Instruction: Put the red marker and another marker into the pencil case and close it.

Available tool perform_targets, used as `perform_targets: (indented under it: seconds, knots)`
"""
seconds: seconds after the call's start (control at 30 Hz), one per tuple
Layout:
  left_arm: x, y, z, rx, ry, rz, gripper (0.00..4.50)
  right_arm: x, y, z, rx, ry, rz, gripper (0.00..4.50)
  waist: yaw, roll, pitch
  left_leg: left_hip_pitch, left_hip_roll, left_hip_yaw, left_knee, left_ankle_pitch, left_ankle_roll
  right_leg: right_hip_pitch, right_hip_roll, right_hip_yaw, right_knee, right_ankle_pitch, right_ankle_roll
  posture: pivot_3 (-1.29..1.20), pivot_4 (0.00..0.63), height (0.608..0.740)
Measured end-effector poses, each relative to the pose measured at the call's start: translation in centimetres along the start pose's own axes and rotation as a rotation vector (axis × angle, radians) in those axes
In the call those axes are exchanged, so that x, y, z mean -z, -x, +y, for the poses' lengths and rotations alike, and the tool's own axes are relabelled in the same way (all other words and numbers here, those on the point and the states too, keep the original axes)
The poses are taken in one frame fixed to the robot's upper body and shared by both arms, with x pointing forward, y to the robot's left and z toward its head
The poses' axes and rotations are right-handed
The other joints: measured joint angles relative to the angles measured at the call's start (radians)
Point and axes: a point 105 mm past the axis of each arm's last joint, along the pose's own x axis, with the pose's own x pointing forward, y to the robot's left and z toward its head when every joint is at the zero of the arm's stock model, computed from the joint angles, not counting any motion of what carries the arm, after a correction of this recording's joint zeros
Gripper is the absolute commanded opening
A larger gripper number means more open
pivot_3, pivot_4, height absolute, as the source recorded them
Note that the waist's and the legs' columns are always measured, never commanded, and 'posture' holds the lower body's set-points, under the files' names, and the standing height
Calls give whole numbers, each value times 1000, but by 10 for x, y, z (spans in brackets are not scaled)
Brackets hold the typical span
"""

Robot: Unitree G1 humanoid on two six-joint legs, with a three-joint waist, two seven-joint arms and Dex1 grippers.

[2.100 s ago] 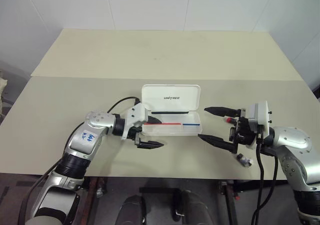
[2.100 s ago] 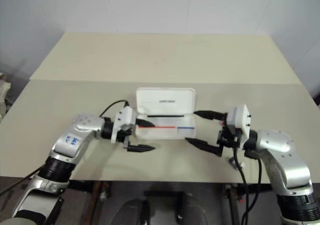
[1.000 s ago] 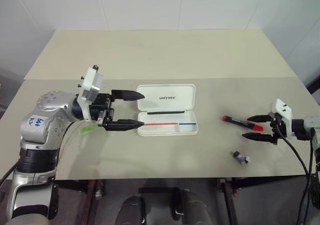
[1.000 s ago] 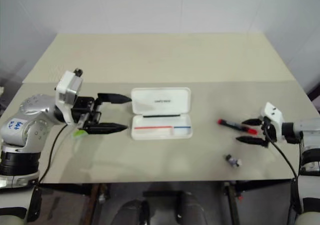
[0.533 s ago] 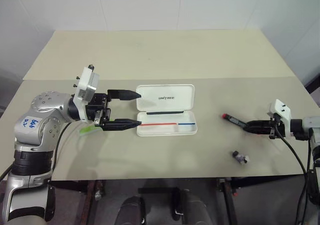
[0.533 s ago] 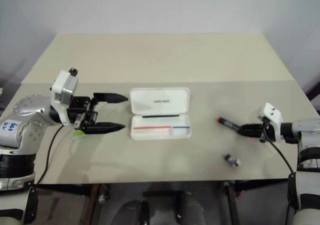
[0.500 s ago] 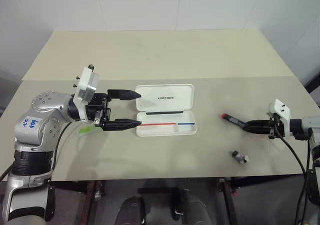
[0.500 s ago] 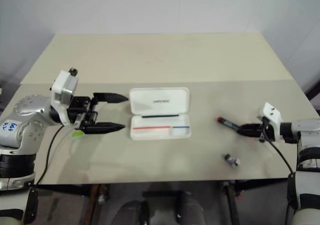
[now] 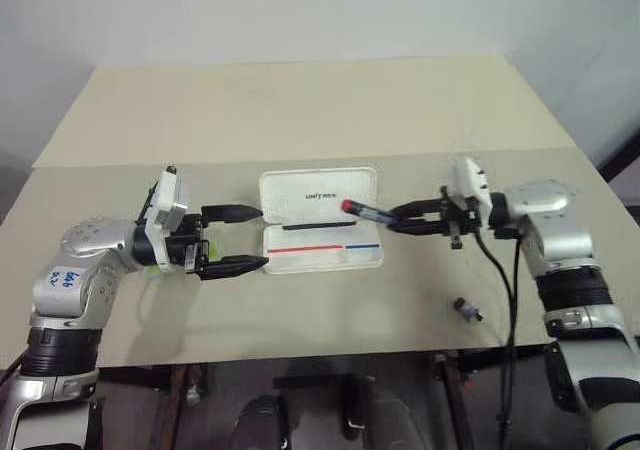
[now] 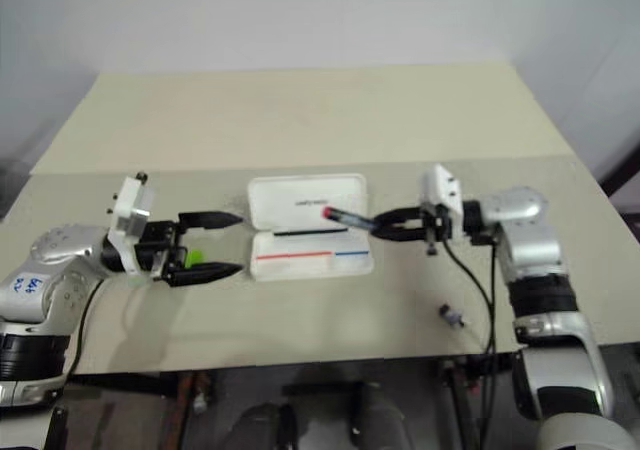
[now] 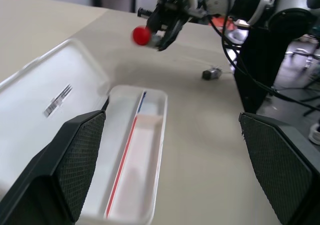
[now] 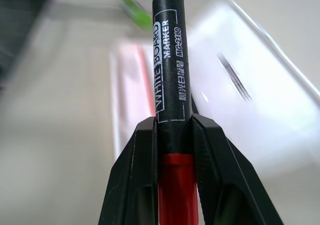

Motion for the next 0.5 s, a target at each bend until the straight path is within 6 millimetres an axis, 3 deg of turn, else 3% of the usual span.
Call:
perform_targets:
  seconds: [0.07, 0.23, 0.37, 0.5]
  knots:
    - [3, 3, 0, -17, 9, 1, 4500, -1, -7, 5, -29, -18, -1, 597, 11, 0, 0, 0, 0, 1, 0, -2, 1, 0, 0, 0, -1, 0, 0, 0, 150, 740]
    - [6, 0, -4, -27, 3, -5, 4500, 2, -57, 25, -200, -30, 2, 597, 1, -1, 0, 0, 2, 3, 0, -4, 4, -1, 0, -3, -2, 0, 0, 0, 150, 740]
    - [9, 1, -5, -43, 9, -3, 4500, 5, -62, 11, -183, -8, 35, 597, -5, -1, 0, 0, 1, 3, 0, -5, 4, -1, 0, -7, -3, 0, 0, 0, 150, 740]
    - [6, -1, -8, -44, -8, -5, 4500, 12, -80, 6, -192, 9, 51, 597, -14, -1, 0, 0, 2, 3, 0, -5, 4, -1, 0, -8, -2, 0, 0, 0, 150, 740]
